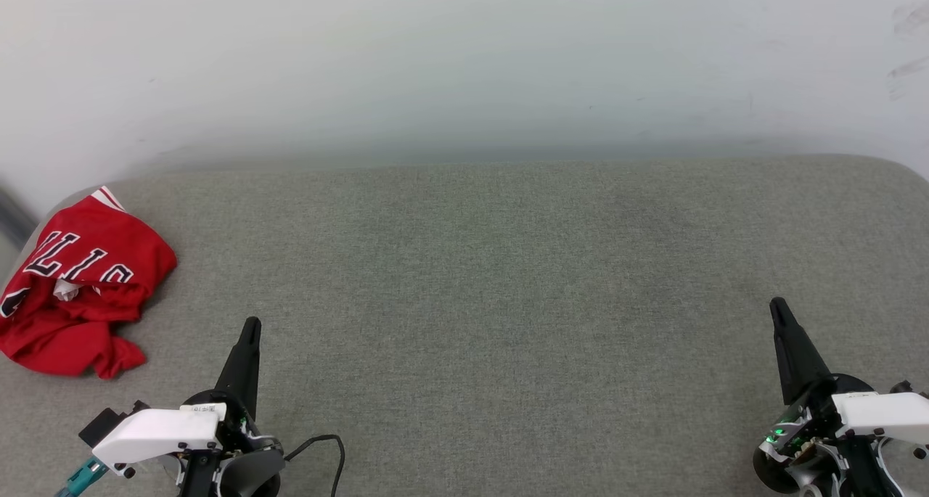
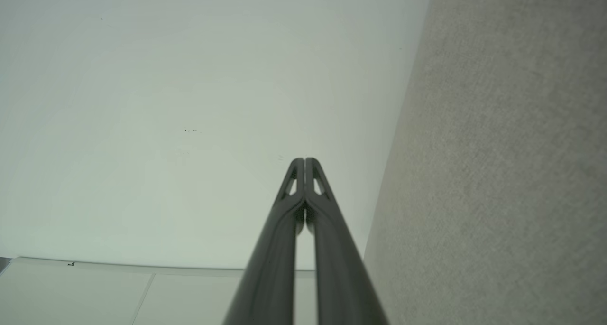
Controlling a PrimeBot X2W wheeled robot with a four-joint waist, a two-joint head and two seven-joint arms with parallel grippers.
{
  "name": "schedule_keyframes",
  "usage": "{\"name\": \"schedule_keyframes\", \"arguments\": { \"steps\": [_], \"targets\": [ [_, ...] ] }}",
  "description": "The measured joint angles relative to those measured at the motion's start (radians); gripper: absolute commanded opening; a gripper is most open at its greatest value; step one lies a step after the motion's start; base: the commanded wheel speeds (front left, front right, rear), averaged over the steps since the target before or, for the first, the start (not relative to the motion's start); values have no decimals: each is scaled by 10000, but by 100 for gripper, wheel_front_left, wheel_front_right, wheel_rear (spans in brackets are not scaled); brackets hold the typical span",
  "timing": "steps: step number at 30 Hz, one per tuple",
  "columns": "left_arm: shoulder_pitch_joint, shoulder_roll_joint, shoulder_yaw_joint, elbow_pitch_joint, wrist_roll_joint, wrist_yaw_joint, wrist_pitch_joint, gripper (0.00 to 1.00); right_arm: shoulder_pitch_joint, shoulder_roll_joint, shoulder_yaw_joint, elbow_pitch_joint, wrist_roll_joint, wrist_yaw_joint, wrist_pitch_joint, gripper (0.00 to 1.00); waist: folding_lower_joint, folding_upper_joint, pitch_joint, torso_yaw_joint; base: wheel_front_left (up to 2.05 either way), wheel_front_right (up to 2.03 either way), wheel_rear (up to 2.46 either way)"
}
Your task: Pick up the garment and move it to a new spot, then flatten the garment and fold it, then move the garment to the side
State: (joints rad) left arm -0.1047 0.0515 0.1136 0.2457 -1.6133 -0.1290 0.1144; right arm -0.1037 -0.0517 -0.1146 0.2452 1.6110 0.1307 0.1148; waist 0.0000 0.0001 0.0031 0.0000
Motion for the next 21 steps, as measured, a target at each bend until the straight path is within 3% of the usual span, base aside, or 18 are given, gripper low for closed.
{"name": "schedule_keyframes", "arguments": {
  "steps": [21],
  "targets": [
    [0, 0, 0, 0, 0, 0, 0, 0, 0, 0, 0, 0, 0, 0, 0, 0, 0, 0, 0, 0, 0, 0, 0]
  ]
}}
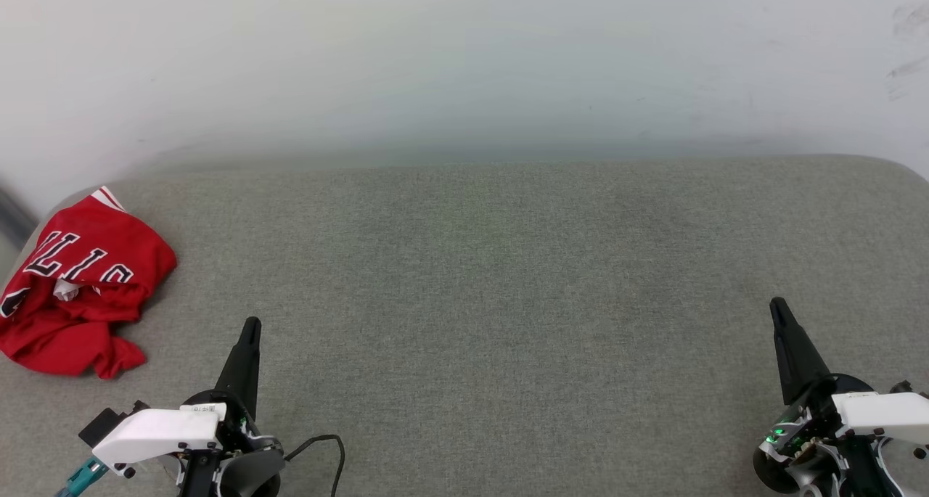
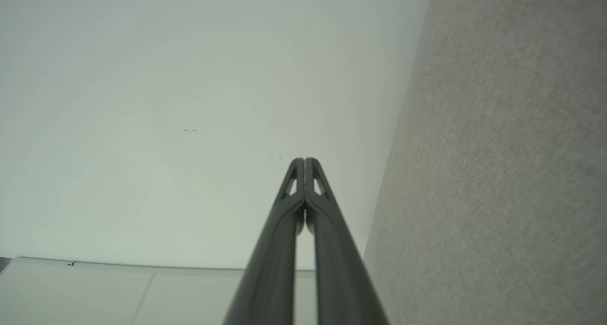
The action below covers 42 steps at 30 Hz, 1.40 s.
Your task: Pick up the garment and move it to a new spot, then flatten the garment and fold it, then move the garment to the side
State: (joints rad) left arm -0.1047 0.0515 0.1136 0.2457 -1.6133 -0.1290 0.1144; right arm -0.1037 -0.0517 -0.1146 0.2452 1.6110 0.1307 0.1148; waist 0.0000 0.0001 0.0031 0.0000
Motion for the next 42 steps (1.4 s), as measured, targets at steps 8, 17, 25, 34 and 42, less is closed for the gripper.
{"name": "schedule_keyframes", "arguments": {
  "steps": [8, 17, 25, 34, 42],
  "targets": [
    [0, -2, 0, 0, 0, 0, 0, 0, 0, 0, 0, 0, 0, 0, 0, 0, 0, 0, 0, 0, 0, 0, 0],
    [0, -2, 0, 0, 0, 0, 0, 0, 0, 0, 0, 0, 0, 0, 0, 0, 0, 0, 0, 0, 0, 0, 0],
    [0, -2, 2, 0, 0, 0, 0, 0, 0, 0, 0, 0, 0, 0, 0, 0, 0, 0, 0, 0, 0, 0, 0],
    [0, -2, 2, 0, 0, 0, 0, 0, 0, 0, 0, 0, 0, 0, 0, 0, 0, 0, 0, 0, 0, 0, 0],
    [0, -2, 2, 0, 0, 0, 2, 0, 0, 0, 0, 0, 0, 0, 0, 0, 0, 0, 0, 0, 0, 0, 0]
  ]
}}
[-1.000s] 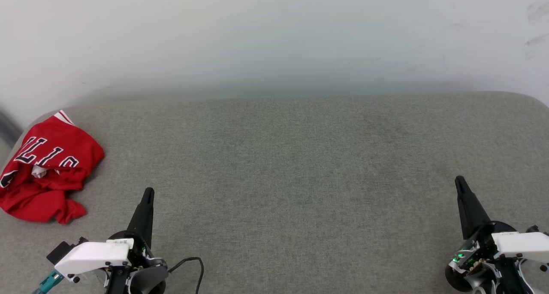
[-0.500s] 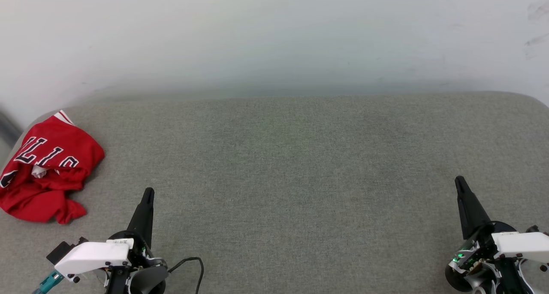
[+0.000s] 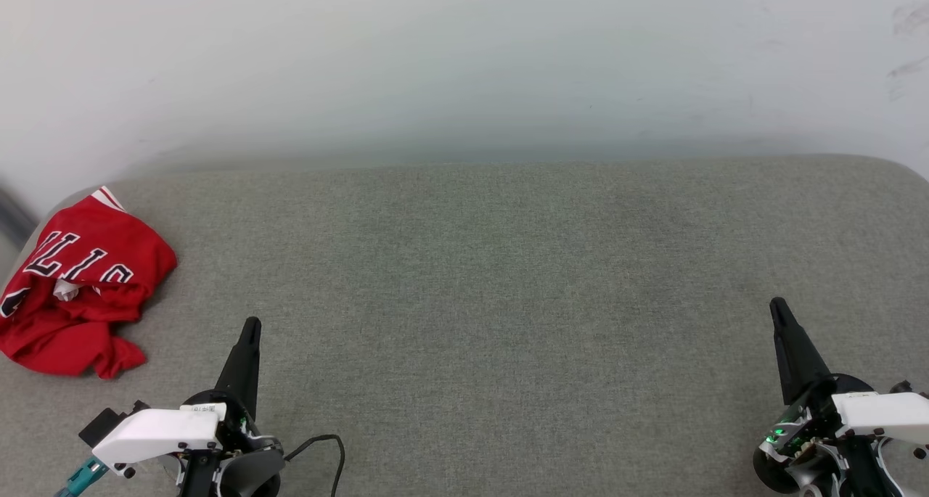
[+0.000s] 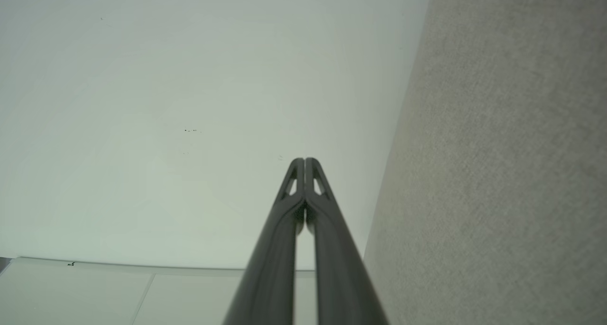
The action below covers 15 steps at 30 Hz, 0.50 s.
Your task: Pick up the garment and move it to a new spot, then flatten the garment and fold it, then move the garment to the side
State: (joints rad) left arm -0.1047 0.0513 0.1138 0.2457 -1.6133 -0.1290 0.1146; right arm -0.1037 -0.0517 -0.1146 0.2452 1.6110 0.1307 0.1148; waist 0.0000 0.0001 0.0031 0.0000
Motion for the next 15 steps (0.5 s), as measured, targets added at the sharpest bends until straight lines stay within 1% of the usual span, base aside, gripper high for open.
{"name": "schedule_keyframes", "arguments": {
  "steps": [15],
  "targets": [
    [-1, 0, -2, 0, 0, 0, -2, 0, 0, 0, 0, 0, 0, 0, 0, 0, 0, 0, 0, 0, 0, 0, 0]
  ]
}}
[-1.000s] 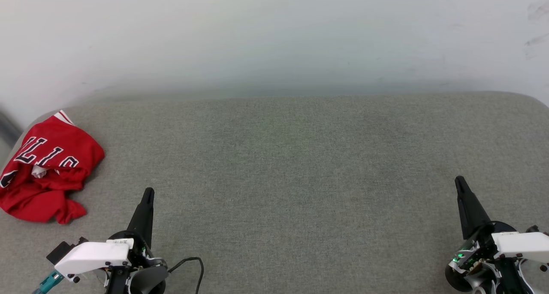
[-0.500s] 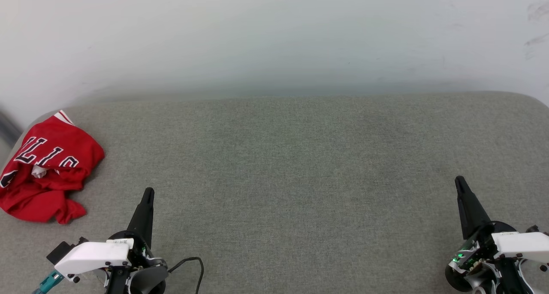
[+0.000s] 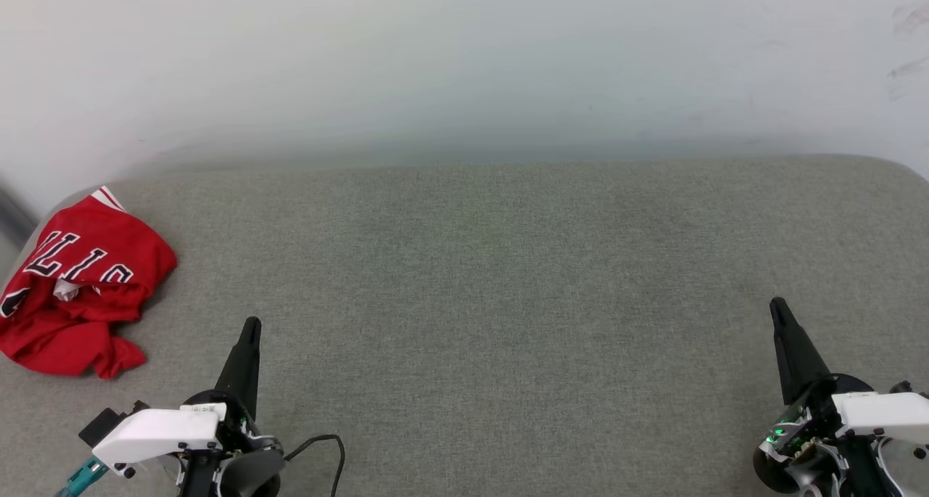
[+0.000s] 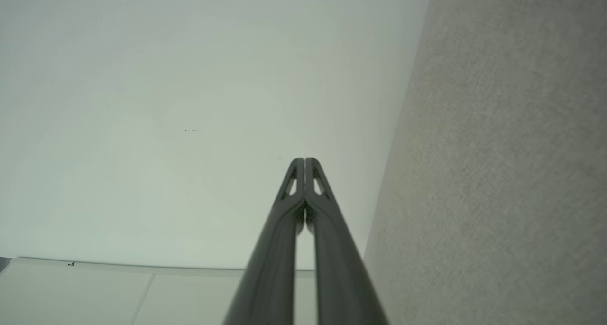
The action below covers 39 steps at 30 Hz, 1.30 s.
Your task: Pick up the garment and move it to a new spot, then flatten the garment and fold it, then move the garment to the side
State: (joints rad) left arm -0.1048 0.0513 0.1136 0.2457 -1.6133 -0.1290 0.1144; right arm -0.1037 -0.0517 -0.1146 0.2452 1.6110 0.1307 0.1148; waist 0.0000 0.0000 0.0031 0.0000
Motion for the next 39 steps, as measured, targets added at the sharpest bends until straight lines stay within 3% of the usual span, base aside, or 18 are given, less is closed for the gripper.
{"name": "schedule_keyframes", "arguments": {
  "steps": [1, 2, 14, 24, 31, 39],
  "targets": [
    [0, 0, 0, 0, 0, 0, 0, 0, 0, 0, 0, 0, 0, 0, 0, 0, 0, 0, 0, 0, 0, 0, 0],
    [12, -2, -4, 25, -2, 0, -2, 100, 15, 0, 0, 25, -2, 0, 0, 100, 1, 0, 0, 0, 0, 0, 0],
    [455, -58, -109, 188, 288, 12, -408, 100, 467, 12, 150, 332, -174, -15, -393, 100, 0, 0, 17, -11, 0, 0, 0],
    [574, -61, 314, 75, 1455, 12, -848, 100, 477, 13, 211, 318, -1175, -15, -848, 100, 0, 0, 27, -34, 0, 0, 0],
    [582, -59, 706, -428, 2905, 389, -1154, 100, 477, 15, -8, 63, -2600, -15, -1156, 100, 0, 0, 51, -55, 0, 0, 0],
    [646, -54, 708, -1524, 4493, 982, -1455, 100, 473, 17, 161, -832, -5170, -15, -1436, 100, 0, 0, 132, -61, 0, 0, 0]
  ]
}}
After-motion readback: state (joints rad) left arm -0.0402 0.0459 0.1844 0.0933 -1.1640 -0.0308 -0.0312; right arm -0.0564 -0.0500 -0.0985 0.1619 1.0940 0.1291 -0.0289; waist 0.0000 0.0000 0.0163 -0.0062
